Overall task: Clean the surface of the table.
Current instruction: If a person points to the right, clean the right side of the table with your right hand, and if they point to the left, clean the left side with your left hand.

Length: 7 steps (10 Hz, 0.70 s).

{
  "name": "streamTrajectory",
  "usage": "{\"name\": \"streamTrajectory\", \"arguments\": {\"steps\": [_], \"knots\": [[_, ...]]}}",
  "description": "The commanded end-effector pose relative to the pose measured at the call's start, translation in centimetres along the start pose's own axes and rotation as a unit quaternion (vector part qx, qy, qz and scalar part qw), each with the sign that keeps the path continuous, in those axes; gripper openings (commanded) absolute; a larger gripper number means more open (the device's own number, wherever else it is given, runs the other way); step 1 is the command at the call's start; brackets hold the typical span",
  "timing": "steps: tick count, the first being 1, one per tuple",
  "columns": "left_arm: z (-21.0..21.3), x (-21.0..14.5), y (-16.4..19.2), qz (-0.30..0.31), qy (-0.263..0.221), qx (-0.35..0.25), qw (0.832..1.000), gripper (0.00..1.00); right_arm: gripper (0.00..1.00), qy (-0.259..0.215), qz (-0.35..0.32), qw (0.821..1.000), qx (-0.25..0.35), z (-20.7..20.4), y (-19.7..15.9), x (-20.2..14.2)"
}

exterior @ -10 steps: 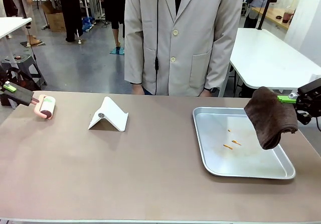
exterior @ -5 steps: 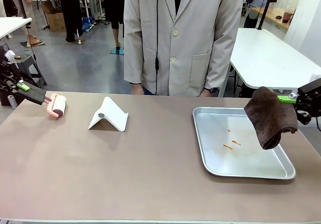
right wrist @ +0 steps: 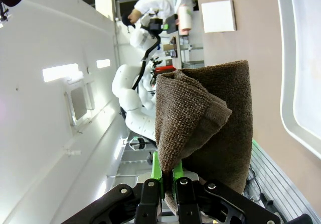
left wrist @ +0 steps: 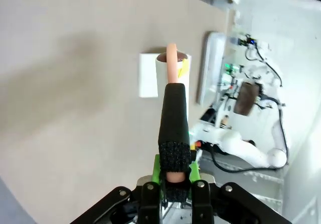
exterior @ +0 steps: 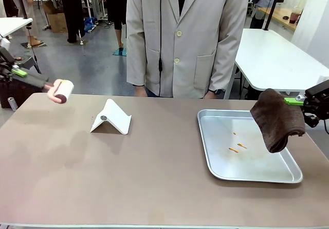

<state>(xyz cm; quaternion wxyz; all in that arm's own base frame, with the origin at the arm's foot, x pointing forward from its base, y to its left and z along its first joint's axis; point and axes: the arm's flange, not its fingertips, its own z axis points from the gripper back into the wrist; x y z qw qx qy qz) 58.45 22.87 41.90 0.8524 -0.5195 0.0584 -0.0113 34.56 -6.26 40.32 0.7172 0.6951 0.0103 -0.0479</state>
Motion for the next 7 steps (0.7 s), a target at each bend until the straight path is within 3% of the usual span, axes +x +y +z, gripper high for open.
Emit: {"name": "streamTrajectory", "arguments": {"steps": [1, 7], "knots": [[1.4, -5.5, -1.3, -0.041, -0.002, -0.036, 0.999, 0.22, 0.0, 0.0, 0.004, 1.0, -0.001, 0.0, 0.3, -0.1], [5.5, -20.7, 2.5, -0.041, -0.035, -0.114, 0.992, 0.22, 0.0, 0.0, 0.004, 1.0, -0.001, 0.0, 0.3, -0.1]]}}
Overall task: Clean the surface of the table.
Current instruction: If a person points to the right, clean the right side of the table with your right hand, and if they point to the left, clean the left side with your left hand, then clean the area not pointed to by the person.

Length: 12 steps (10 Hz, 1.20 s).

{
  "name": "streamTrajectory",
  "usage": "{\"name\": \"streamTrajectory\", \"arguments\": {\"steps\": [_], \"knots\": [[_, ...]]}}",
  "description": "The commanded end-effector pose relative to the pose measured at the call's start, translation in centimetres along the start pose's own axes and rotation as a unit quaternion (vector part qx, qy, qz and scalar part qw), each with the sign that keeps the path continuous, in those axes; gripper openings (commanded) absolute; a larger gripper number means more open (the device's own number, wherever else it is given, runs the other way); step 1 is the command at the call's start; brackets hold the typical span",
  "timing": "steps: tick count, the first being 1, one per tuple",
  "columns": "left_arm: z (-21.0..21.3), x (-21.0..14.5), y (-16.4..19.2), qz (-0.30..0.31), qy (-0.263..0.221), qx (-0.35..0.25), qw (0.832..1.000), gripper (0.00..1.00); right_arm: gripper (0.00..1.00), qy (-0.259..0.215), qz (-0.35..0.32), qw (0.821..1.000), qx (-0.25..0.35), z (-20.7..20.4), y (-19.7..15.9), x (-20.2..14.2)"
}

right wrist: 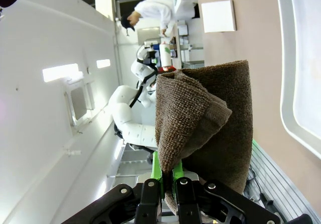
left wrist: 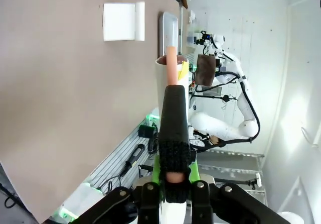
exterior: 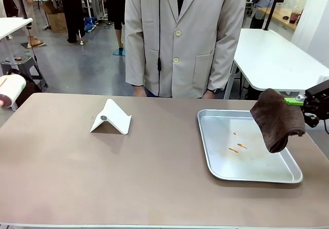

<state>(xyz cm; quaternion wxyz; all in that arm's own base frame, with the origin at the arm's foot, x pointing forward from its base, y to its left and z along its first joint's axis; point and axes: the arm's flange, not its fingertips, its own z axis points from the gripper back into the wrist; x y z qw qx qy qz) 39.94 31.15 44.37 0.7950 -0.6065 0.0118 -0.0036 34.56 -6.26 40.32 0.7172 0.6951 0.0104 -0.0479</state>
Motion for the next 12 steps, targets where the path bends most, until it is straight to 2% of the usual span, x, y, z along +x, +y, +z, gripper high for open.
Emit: {"name": "streamTrajectory", "arguments": {"steps": [1, 3, 4, 12], "knots": [[-0.4, -2.4, 0.8, -0.021, 0.018, -0.017, 0.999, 0.22, 0.0, 0.0, 0.004, 1.0, -0.001, 0.0, 0.3, -0.1], [0.4, -3.0, 1.5, -0.026, 0.026, 0.003, 0.999, 0.22, 0.0, 0.0, 0.004, 1.0, -0.001, 0.0, 0.3, -0.1], [-0.9, -2.4, 2.0, -0.009, 0.007, -0.012, 1.0, 0.22, 0.0, 0.0, 0.004, 1.0, -0.001, 0.0, 0.3, -0.1], [-0.9, -2.4, 2.0, -0.009, 0.007, -0.012, 1.0, 0.22, 0.0, 0.0, 0.004, 1.0, -0.001, 0.0, 0.3, -0.1]]}}
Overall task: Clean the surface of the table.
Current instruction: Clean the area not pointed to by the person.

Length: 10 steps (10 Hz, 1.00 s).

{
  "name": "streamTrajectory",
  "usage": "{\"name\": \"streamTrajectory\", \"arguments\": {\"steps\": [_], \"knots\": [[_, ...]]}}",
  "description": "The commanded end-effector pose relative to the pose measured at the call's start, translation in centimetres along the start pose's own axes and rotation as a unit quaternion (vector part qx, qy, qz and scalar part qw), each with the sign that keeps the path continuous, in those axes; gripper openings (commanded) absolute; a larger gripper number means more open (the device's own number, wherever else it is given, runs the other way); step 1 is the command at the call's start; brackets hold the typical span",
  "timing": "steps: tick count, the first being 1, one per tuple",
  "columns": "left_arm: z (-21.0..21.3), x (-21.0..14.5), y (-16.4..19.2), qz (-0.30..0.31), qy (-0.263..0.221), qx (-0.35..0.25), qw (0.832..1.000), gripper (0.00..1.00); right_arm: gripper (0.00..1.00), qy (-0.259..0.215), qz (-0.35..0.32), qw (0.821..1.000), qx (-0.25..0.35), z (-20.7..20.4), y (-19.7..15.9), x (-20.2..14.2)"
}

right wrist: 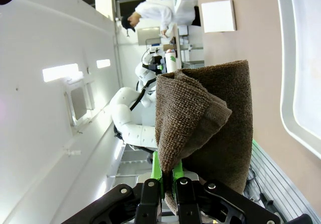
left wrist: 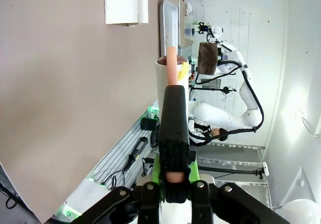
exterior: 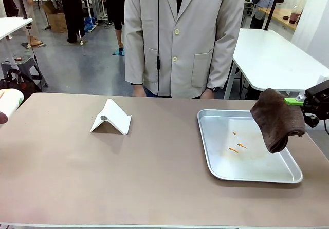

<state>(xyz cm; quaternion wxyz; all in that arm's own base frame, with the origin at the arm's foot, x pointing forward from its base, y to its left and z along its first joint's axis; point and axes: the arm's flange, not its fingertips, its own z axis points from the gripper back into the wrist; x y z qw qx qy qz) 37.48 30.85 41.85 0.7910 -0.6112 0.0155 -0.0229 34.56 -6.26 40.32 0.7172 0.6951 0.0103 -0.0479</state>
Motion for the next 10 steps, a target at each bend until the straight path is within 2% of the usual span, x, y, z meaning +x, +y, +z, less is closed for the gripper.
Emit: {"name": "streamTrajectory", "arguments": {"steps": [1, 8, 9, 10], "knots": [[0.1, 0.0, -0.3, 0.004, -0.007, -0.006, 1.0, 0.22, 0.0, 0.0, 0.004, 1.0, -0.001, 0.0, 0.3, -0.1], [0.1, 0.0, -0.3, 0.004, -0.007, -0.006, 1.0, 0.22, 0.0, 0.0, 0.004, 1.0, -0.001, 0.0, 0.3, -0.1], [0.1, 0.0, -0.3, 0.004, -0.007, -0.006, 1.0, 0.22, 0.09, 0.0, 0.0, 1.0, 0.0, 0.0, 0.0, 0.0], [0.1, 0.0, -0.3, 0.004, -0.007, -0.006, 1.0, 0.22, 0.09, 0.028, 0.0, 0.997, -0.066, -1.0, 0.6, 0.8]]}}
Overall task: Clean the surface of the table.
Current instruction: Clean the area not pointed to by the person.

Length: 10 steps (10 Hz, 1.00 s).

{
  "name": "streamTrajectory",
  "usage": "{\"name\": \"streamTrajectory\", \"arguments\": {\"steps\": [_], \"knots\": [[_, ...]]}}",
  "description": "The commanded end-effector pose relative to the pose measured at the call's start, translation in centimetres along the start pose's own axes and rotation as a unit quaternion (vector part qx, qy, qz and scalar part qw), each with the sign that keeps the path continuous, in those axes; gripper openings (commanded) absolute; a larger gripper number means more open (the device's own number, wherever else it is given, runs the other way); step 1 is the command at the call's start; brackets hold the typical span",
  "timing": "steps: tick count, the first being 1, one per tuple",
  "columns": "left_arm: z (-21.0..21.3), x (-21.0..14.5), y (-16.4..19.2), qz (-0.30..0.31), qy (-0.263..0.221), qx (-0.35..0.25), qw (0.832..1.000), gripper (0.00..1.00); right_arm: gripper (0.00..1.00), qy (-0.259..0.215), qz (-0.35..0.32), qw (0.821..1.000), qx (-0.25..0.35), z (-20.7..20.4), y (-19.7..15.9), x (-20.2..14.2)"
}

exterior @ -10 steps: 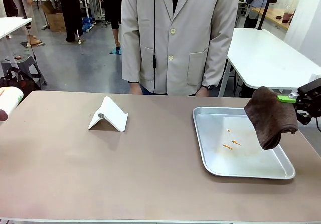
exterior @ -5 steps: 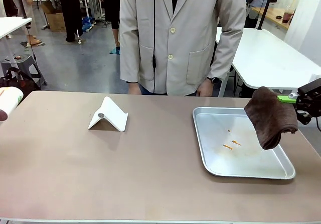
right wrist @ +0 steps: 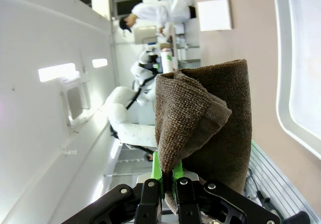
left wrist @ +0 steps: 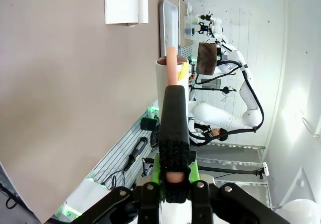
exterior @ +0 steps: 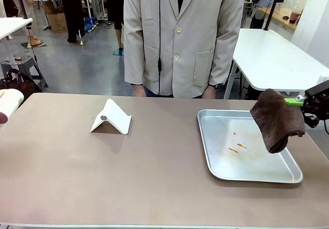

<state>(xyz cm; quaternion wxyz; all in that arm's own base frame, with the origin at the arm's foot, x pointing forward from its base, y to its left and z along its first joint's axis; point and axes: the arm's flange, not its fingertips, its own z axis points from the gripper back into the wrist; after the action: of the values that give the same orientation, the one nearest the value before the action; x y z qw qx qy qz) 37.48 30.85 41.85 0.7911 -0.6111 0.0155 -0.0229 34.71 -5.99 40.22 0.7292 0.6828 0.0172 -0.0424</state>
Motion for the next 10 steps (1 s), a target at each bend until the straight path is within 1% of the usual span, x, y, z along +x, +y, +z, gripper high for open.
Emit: {"name": "streamTrajectory", "arguments": {"steps": [1, 2, 3, 4, 5, 7, 9, 10], "knots": [[0.1, 0.0, -0.3, 0.004, -0.007, -0.006, 1.0, 0.22, 0.09, 0.006, 0.014, 0.992, -0.122, -1.0, 1.3, 1.1], [0.1, 0.0, -0.3, 0.004, -0.007, -0.006, 1.0, 0.22, 0.09, 0.001, 0.041, 0.975, -0.221, -1.3, 1.9, 1.6], [0.1, 0.0, -0.3, 0.004, -0.007, -0.006, 1.0, 0.22, 0.09, -0.043, 0.055, 0.942, -0.327, -1.4, 2.1, 2.5], [0.1, 0.0, -0.3, 0.004, -0.007, -0.006, 1.0, 0.22, 0.09, -0.068, 0.072, 0.904, -0.416, -1.7, 2.3, 3.5], [0.1, 0.0, -0.3, 0.004, -0.007, -0.006, 1.0, 0.22, 0.09, -0.097, 0.08, 0.867, -0.482, -2.1, 2.2, 4.3], [0.1, 0.0, -0.3, 0.004, -0.007, -0.006, 1.0, 0.22, 0.09, -0.116, 0.114, 0.815, -0.556, -2.9, 2.1, 5.8], [0.1, 0.0, -0.3, 0.004, -0.007, -0.006, 1.0, 0.22, 0.09, -0.133, 0.109, 0.786, -0.594, -3.0, 1.6, 7.5], [0.1, 0.0, -0.3, 0.004, -0.007, -0.006, 1.0, 0.22, 0.09, -0.137, 0.103, 0.78, -0.602, -3.0, 1.2, 8.2]]}}
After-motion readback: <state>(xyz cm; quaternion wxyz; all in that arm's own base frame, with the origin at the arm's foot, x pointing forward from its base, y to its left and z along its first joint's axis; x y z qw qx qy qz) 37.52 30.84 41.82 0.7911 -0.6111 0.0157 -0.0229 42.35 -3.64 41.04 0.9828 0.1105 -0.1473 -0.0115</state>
